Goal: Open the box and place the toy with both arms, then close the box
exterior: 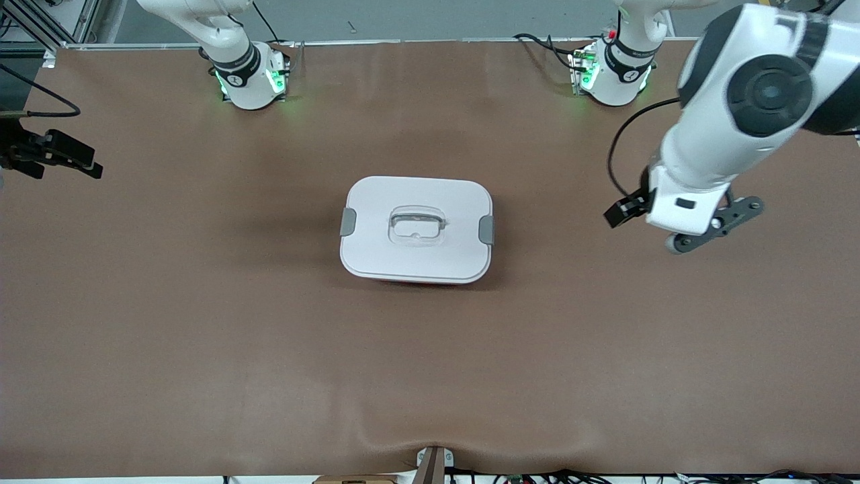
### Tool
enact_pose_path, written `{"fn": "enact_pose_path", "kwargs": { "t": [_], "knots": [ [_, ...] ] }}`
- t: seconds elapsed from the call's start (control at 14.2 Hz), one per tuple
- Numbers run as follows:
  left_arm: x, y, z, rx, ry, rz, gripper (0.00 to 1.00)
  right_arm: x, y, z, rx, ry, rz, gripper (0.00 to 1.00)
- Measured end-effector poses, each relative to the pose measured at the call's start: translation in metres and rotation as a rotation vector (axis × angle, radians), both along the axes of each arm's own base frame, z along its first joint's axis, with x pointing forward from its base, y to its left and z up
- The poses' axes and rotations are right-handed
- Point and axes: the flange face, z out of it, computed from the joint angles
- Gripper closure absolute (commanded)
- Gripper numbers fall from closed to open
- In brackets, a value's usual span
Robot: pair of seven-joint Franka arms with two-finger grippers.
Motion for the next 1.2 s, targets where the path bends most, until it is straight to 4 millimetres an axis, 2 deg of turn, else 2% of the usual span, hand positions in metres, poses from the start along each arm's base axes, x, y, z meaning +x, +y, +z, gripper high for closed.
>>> {"fn": "enact_pose_path", "kwargs": {
  "t": [0.35, 0.49, 0.85, 1.2],
  "knots": [
    [-0.006, 0.076, 0.039, -0.084, 0.025, -0.183, 0.0, 0.0, 0.0, 0.0, 0.0, 0.001, 0.0, 0.0],
    [-0.007, 0.096, 0.048, -0.095, 0.019, -0.236, 0.0, 0.0, 0.0, 0.0, 0.0, 0.001, 0.0, 0.0],
    [-0.015, 0.11, 0.055, -0.082, 0.022, -0.304, 0.0, 0.0, 0.001, 0.0, 0.0, 0.0, 0.002, 0.0],
    [-0.048, 0.131, 0.079, -0.088, 0.004, -0.314, 0.0, 0.0, 0.001, 0.001, 0.0, 0.0, 0.002, 0.0]
  ]
}}
